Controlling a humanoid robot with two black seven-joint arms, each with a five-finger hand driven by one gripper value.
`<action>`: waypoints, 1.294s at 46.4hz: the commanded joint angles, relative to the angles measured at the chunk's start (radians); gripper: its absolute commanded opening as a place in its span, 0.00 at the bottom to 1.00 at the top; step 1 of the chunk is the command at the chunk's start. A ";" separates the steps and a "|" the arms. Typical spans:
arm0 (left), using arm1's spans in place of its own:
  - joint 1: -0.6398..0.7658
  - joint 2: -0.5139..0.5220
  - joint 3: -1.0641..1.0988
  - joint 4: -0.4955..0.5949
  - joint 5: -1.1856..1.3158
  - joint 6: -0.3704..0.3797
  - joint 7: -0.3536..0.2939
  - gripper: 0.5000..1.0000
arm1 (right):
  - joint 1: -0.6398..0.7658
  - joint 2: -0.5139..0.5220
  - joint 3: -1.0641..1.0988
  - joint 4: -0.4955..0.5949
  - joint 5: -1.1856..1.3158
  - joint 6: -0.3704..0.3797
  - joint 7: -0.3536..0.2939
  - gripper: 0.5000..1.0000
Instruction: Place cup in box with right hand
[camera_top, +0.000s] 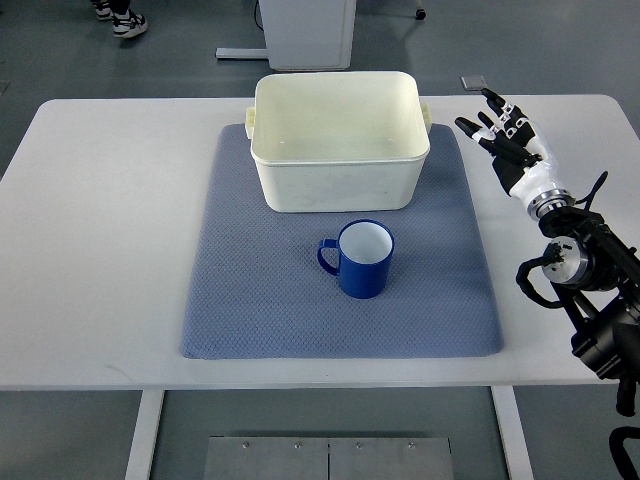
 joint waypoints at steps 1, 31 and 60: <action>0.000 0.000 -0.001 0.000 -0.001 0.001 0.000 1.00 | 0.000 0.000 0.000 0.000 0.000 0.000 0.000 1.00; 0.012 0.000 -0.001 0.001 -0.004 0.003 0.000 1.00 | 0.000 -0.001 0.000 0.000 0.000 0.000 0.000 1.00; 0.012 0.000 -0.002 0.001 -0.004 0.003 0.000 1.00 | 0.000 -0.003 0.001 0.000 0.000 0.000 0.001 1.00</action>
